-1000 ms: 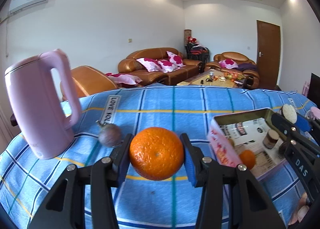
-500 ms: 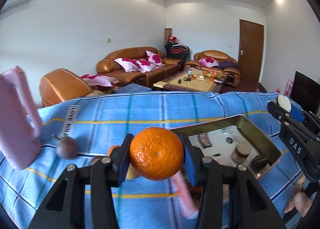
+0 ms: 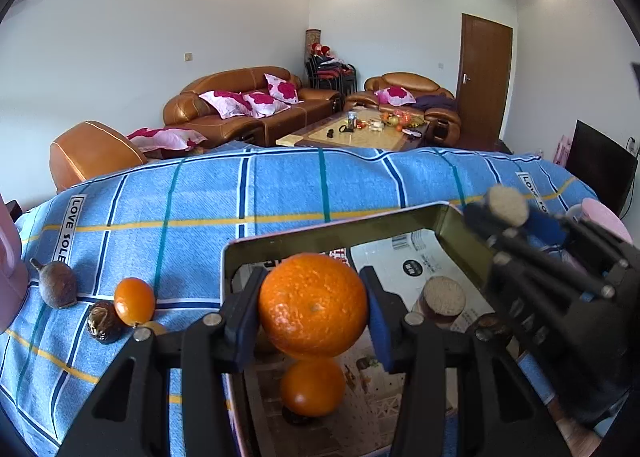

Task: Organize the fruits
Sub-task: 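Open both tools to drop the orange and fruit half into the tin, then withdraw both tools from the tin and reach back toward the remaining fruits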

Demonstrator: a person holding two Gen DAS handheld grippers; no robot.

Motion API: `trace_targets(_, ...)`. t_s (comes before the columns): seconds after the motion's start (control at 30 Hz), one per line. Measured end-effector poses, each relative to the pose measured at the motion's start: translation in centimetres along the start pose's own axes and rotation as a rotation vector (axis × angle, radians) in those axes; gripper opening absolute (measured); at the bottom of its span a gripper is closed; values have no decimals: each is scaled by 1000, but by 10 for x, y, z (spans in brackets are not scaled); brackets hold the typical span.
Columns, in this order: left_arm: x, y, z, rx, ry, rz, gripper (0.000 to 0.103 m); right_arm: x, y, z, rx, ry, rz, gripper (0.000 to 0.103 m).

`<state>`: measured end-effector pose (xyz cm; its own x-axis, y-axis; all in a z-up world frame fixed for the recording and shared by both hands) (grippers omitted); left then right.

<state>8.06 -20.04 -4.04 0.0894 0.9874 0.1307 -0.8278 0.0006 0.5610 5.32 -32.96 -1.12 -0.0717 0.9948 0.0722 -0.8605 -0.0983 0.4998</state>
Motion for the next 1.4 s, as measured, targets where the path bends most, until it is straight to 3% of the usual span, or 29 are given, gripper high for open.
trace_targets(0.17,1,-4,-1,33,4,-3,48,8,-16,-7,67,8,39,37)
trace_targets(0.57,6,-12,-4,85,24,-7,49,0,-30,-18,131,-146,234,37)
trace_targets(0.73,7,-11,-5,80,24,-1,50,-5,-29,-20,116,-222,293,46)
trace_targets(0.83,6,-4,-4,47,14,-7,56,-4,-27,-15,89,-246,330,61)
trace_targets(0.9,4,2,-2,14,2,9,73,-1,-19,-10,46,-232,324,61)
trace_targets(0.97,5,11,0,-35,-2,36,97,0,-8,-4,-13,-215,295,61)
trace_targets(1.0,7,14,2,-58,1,46,101,-2,-2,-1,-42,-209,273,61)
trace_targets(1.13,13,25,7,-119,27,58,103,-12,16,5,-139,-211,191,64)
trace_targets(1.2,16,25,8,-117,44,62,103,-15,21,6,-168,-222,162,69)
trace_targets(1.4,25,22,8,-110,59,104,103,-22,32,7,-226,-220,86,69)
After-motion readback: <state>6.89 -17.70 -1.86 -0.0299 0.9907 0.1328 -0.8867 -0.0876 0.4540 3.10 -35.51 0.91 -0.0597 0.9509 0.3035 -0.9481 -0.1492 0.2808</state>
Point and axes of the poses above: each gripper's, at about its wrist camera, not at the fingertips, and y roughly against the way its jaws point, x to its left, z to its top, the point moved 5 cm from there along -y, roughly the way its jaws point, and after that the axes turned 15 degrees about z, right-handed, at the moved point
